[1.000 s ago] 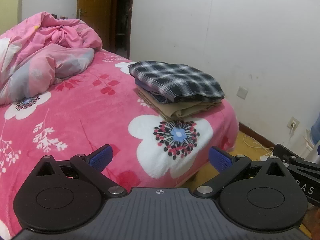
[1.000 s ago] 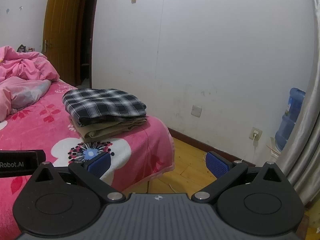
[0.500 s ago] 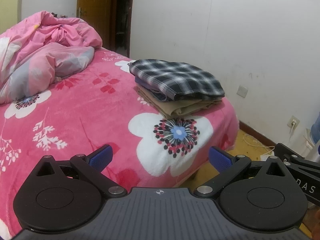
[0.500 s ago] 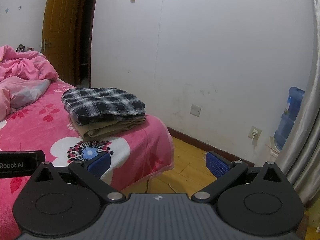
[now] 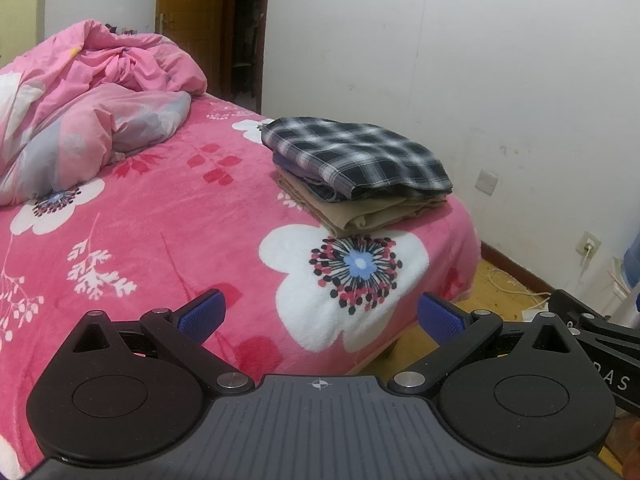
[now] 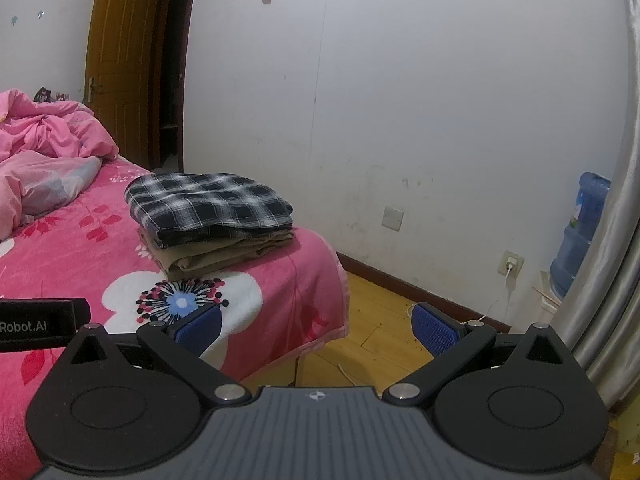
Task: Fold clothes
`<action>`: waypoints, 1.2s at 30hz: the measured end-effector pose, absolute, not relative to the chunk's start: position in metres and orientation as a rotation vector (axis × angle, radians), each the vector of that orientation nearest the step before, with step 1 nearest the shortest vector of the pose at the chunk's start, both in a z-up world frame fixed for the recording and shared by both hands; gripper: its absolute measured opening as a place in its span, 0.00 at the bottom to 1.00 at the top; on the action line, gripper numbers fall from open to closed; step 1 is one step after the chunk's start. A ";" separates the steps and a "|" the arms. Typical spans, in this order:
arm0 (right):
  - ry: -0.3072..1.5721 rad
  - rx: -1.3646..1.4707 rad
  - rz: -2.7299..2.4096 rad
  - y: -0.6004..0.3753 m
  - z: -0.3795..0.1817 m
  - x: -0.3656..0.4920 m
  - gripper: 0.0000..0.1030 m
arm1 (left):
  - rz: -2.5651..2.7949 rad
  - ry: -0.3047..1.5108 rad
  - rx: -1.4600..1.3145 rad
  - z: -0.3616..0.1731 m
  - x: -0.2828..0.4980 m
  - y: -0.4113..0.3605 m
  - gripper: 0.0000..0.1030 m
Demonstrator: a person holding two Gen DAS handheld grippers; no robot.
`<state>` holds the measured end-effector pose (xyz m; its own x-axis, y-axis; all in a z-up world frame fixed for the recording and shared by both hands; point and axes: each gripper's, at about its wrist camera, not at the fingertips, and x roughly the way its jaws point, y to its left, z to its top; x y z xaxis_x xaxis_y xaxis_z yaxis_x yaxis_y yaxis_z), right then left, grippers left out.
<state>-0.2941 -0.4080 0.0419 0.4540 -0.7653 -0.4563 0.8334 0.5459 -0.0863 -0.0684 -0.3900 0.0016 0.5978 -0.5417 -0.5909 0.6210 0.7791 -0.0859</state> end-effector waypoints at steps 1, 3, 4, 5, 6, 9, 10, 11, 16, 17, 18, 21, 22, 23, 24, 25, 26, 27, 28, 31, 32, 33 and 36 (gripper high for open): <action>0.479 0.158 -0.991 -0.408 0.042 -0.294 1.00 | -0.676 0.639 0.134 0.002 -0.069 -0.390 1.00; 0.480 0.158 -0.991 -0.407 0.042 -0.294 1.00 | -0.674 0.639 0.135 0.002 -0.068 -0.389 1.00; 0.480 0.158 -0.991 -0.407 0.042 -0.293 1.00 | -0.674 0.639 0.135 0.002 -0.068 -0.389 1.00; 0.480 0.157 -0.990 -0.406 0.041 -0.293 1.00 | -0.673 0.639 0.135 0.002 -0.068 -0.389 1.00; 0.480 0.157 -0.990 -0.406 0.041 -0.293 1.00 | -0.672 0.638 0.134 0.002 -0.068 -0.389 1.00; 0.481 0.156 -0.988 -0.405 0.041 -0.292 1.00 | -0.670 0.640 0.134 0.001 -0.067 -0.388 1.00; 0.481 0.156 -0.988 -0.405 0.041 -0.291 1.00 | -0.670 0.641 0.134 0.001 -0.066 -0.388 1.00; 0.481 0.156 -0.988 -0.405 0.041 -0.291 1.00 | -0.669 0.641 0.134 0.001 -0.066 -0.388 1.00; 0.483 0.155 -0.986 -0.404 0.041 -0.289 1.00 | -0.667 0.641 0.134 0.001 -0.066 -0.387 1.00; 0.483 0.155 -0.986 -0.404 0.041 -0.289 1.00 | -0.667 0.641 0.135 0.001 -0.066 -0.387 1.00; 0.484 0.155 -0.985 -0.405 0.042 -0.289 1.00 | -0.667 0.642 0.135 0.001 -0.066 -0.387 1.00; 0.484 0.156 -0.984 -0.405 0.041 -0.288 1.00 | -0.668 0.642 0.137 0.001 -0.065 -0.387 1.00; 0.485 0.156 -0.984 -0.405 0.041 -0.288 1.00 | -0.667 0.642 0.138 0.001 -0.065 -0.388 1.00; 0.485 0.157 -0.984 -0.405 0.041 -0.288 1.00 | -0.667 0.642 0.139 0.001 -0.066 -0.388 1.00; 0.485 0.158 -0.984 -0.405 0.041 -0.288 1.00 | -0.667 0.643 0.140 0.001 -0.065 -0.388 1.00; 0.485 0.158 -0.983 -0.405 0.041 -0.288 1.00 | -0.667 0.642 0.140 0.001 -0.065 -0.387 1.00; 0.485 0.158 -0.983 -0.406 0.041 -0.288 1.00 | -0.666 0.642 0.139 0.001 -0.065 -0.388 1.00; 0.484 0.158 -0.983 -0.406 0.041 -0.288 1.00 | -0.665 0.642 0.139 0.002 -0.065 -0.388 1.00; 0.484 0.158 -0.983 -0.406 0.041 -0.288 1.00 | -0.664 0.643 0.139 0.001 -0.065 -0.388 1.00; 0.485 0.160 -0.982 -0.406 0.040 -0.288 1.00 | -0.663 0.642 0.140 0.001 -0.065 -0.388 1.00; 0.485 0.160 -0.982 -0.406 0.040 -0.288 1.00 | -0.663 0.642 0.140 0.001 -0.066 -0.389 1.00; 0.486 0.160 -0.982 -0.406 0.040 -0.288 1.00 | -0.662 0.643 0.139 0.001 -0.066 -0.389 1.00; 0.486 0.161 -0.981 -0.406 0.040 -0.288 1.00 | -0.663 0.644 0.141 0.001 -0.066 -0.389 1.00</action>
<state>-0.2877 -0.4060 0.0401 0.4593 -0.7573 -0.4642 0.8280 0.5542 -0.0848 -0.0660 -0.3887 0.0011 0.6027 -0.5288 -0.5976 0.6129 0.7863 -0.0776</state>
